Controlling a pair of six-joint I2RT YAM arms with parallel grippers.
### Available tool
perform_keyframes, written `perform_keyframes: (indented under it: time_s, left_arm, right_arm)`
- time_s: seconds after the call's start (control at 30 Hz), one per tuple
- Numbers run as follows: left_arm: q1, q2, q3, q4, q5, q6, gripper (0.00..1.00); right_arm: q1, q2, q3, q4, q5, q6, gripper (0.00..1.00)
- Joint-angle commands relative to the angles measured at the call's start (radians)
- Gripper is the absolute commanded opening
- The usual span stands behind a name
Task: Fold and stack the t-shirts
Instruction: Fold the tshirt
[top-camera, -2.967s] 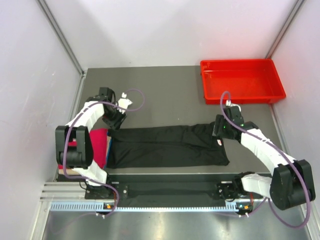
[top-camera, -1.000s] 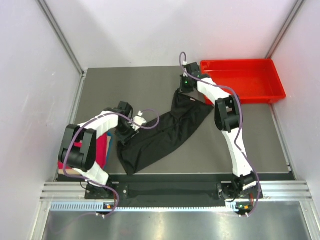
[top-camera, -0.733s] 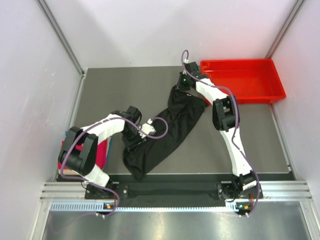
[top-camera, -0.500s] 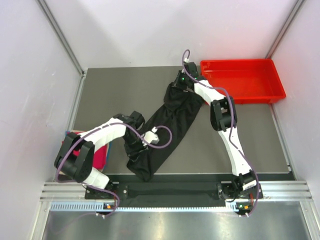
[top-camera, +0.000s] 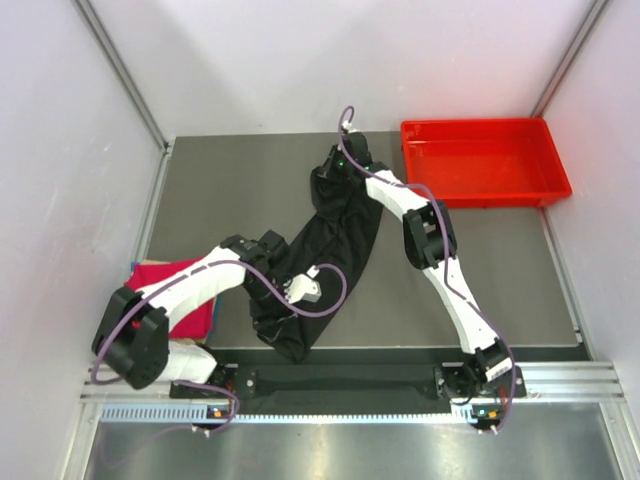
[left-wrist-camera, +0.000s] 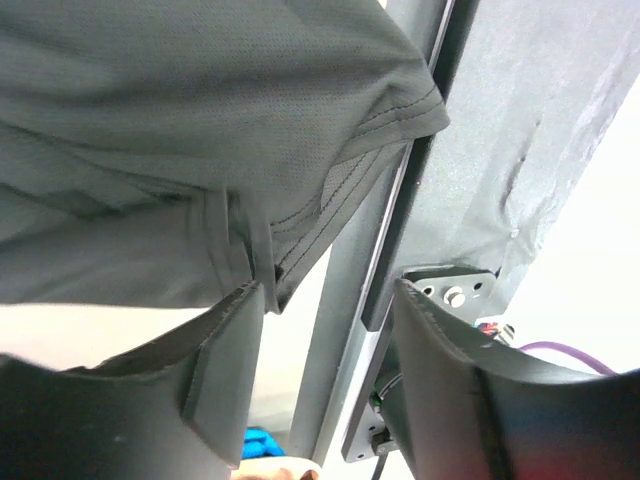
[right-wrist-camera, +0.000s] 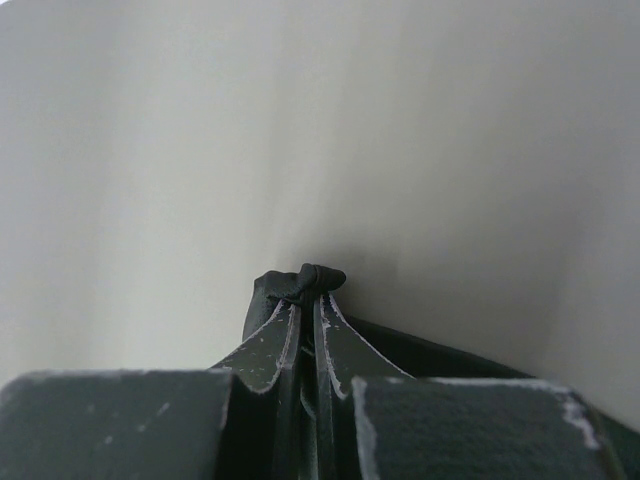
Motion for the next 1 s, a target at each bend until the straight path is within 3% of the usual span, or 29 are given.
perform_keyframes:
  time_s: [0.0,0.07,0.17,0.2,0.3,0.33,0.53,0.67,0.7,0.77,0.97]
  left_arm:
    - [0.001,-0.082,0.008,-0.032,0.028,0.002,0.63]
    - [-0.001,-0.111,0.011,-0.016,-0.015,-0.021,0.71]
    - [-0.001,-0.126,0.008,0.019,-0.090,-0.087,0.77]
    - [-0.001,-0.131,0.014,0.025,-0.148,-0.122,0.77]
    - [0.016,-0.143,0.038,0.057,-0.242,-0.180,0.77]
    - [0.024,-0.158,0.048,0.068,-0.255,-0.193,0.77]
    - [0.145,-0.136,0.132,0.174,-0.258,-0.305,0.74]
    - [0.167,-0.033,0.141,0.229,-0.266,-0.340,0.71]
    - [0.167,-0.010,0.149,0.237,-0.250,-0.343,0.71]
    - [0.165,0.061,0.161,0.241,-0.223,-0.349,0.70]
    - [0.165,0.167,0.189,0.294,-0.282,-0.351,0.71]
  right_arm:
    - [0.025,0.028,0.065,0.089,0.051,0.009,0.00]
    - [0.023,0.028,0.085,0.094,0.092,-0.004,0.00]
    - [0.018,0.002,0.085,0.084,0.123,-0.030,0.25]
    - [0.015,-0.010,0.082,0.075,0.123,-0.040,0.42]
    - [0.002,-0.087,0.047,0.034,0.134,-0.106,0.63]
    - [0.000,-0.110,0.033,0.022,0.137,-0.141,0.65]
    - [-0.038,-0.337,-0.104,-0.080,0.239,-0.227,0.65]
    - [-0.058,-0.451,-0.238,-0.190,0.447,-0.258,0.46]
    - [-0.064,-0.458,-0.255,-0.207,0.477,-0.261,0.39]
    - [-0.071,-0.462,-0.290,-0.241,0.506,-0.269,0.34]
    - [-0.104,-0.403,-0.295,-0.328,0.499,-0.255,0.34]
